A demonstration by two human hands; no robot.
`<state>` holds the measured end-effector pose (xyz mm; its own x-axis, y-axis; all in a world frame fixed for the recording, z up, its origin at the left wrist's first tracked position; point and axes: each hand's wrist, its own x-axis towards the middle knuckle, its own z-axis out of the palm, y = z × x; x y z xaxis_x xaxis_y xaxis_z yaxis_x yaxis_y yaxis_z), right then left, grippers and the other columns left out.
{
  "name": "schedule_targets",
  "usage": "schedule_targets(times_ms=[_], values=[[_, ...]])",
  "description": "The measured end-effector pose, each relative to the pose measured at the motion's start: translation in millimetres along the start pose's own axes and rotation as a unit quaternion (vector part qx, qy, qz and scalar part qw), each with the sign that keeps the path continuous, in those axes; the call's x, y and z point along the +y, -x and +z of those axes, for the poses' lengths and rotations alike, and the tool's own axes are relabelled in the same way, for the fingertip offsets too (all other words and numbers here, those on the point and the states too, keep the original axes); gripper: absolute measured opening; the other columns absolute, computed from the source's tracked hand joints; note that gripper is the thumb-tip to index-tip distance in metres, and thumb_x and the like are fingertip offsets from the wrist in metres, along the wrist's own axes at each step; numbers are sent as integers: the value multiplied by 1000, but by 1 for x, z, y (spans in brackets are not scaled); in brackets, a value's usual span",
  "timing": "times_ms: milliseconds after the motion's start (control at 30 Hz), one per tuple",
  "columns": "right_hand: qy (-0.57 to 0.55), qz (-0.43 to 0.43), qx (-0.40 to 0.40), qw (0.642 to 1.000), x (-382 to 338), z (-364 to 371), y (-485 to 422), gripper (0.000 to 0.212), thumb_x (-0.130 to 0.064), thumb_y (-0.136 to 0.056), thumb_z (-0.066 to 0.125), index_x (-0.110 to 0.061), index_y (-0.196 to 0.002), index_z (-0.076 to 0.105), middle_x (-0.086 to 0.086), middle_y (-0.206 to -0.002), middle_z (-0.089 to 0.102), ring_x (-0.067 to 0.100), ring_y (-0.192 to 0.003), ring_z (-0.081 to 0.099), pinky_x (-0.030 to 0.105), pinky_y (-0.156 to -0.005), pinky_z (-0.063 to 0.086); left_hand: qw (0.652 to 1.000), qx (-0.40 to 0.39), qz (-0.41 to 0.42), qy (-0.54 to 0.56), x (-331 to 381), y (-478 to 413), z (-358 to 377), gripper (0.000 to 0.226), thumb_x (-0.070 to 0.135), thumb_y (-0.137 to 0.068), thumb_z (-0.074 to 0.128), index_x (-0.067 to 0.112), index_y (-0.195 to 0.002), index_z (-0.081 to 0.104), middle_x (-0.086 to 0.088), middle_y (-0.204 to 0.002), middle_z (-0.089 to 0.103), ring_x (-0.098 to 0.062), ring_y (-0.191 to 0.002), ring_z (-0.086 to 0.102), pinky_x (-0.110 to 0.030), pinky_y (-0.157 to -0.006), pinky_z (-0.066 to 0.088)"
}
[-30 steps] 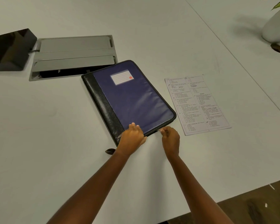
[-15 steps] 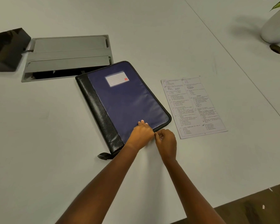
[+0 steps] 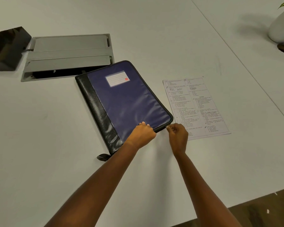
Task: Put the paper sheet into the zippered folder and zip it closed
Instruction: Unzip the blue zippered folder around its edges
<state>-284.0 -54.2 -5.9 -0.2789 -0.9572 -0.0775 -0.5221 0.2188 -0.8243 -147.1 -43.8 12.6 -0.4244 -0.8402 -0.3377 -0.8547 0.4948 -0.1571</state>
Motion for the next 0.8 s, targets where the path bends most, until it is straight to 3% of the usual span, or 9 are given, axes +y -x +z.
schedule_targets(times_ms=[433,567,667,800], values=[[-1,-42,-54,998,-4,17,33,11,-3,-85,59,6,-89,64,22,-90,66,20,-77,54,26,-71,43,999,23,7,33,-1,-5,-17,21,1,-95,43,2,-107,61,-17,-109,63,-32,-104,59,-37,-86,49],[-24,-34,-59,997,-7,21,42,10,-2,-85,58,7,-84,62,23,-85,65,22,-75,53,29,-71,46,999,25,18,40,-3,-11,-29,20,6,-96,46,3,-102,65,-15,-101,65,-29,-96,62,-31,-75,45],[-55,-4,-62,997,-7,23,49,9,-2,-86,57,5,-82,61,21,-84,65,23,-75,56,31,-73,48,999,24,17,44,-3,-16,-33,19,3,-95,46,1,-98,65,-12,-83,55,-25,-82,58,-28,-67,38],[-54,3,-87,995,-7,28,60,12,-3,-85,58,-8,-75,56,13,-78,60,19,-73,54,27,-71,47,998,32,12,53,0,-18,-32,19,-2,-92,47,10,-78,53,-7,-65,42,-20,-72,46,-27,-66,40]])
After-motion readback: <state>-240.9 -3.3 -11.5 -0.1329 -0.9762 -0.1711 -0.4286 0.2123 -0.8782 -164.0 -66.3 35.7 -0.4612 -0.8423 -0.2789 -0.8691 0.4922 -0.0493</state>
